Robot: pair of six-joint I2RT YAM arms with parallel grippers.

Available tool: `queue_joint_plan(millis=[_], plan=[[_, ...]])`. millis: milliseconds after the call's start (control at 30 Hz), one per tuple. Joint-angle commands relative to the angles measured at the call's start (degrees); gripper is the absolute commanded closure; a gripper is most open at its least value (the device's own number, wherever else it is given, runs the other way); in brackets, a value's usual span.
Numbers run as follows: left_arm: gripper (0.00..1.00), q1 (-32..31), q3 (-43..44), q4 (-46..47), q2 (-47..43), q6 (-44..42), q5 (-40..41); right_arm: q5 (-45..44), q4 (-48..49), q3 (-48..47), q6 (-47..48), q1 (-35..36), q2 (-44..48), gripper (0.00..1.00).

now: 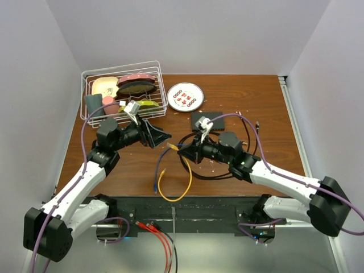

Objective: Insert the plug into the switch port

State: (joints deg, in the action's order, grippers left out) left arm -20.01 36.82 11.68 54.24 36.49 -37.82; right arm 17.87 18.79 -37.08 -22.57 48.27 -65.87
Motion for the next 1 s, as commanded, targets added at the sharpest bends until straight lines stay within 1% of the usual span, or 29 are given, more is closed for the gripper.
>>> queue_joint_plan(millis=[0,133,400,600,700,800,833,867,900,967], plan=[[0.17,-0.2,-3.5,9.0,1.5,5.6,0.5,-5.6,11.4,4.5,-10.2,0.1,5.1,1.00],[0.20,-0.3,-6.5,16.0,0.4,9.2,-1.0,-6.3,11.5,5.2,-11.5,0.1,6.6,1.00],[0.24,-1.4,-7.5,18.3,0.1,10.5,-1.4,-7.6,10.7,4.6,-12.1,0.1,6.5,1.00],[0.33,-3.9,-7.4,20.4,1.2,11.0,-0.9,-8.5,11.1,5.1,-12.8,0.1,6.5,1.00],[0.40,-5.8,-6.8,21.0,2.8,11.1,0.1,-7.8,11.4,4.9,-12.9,0.1,6.3,1.00],[0.52,-7.9,-6.0,21.9,4.6,11.1,1.4,-6.8,11.5,4.6,-12.8,0.1,5.6,1.00],[0.66,-8.5,-5.8,22.4,5.1,11.2,1.7,-6.4,11.4,4.4,-12.8,0.2,5.0,1.00],[0.74,-9.5,-5.3,22.5,6.0,11.1,2.0,-6.2,11.4,4.1,-12.7,0.1,4.7,1.00],[0.85,-9.9,-5.3,22.3,6.1,11.2,3.4,-5.7,11.1,3.9,-12.7,0.2,4.3,1.00],[0.95,-10.7,-5.3,22.4,6.5,11.5,4.7,-5.4,10.8,3.4,-12.4,0.2,3.4,1.00]])
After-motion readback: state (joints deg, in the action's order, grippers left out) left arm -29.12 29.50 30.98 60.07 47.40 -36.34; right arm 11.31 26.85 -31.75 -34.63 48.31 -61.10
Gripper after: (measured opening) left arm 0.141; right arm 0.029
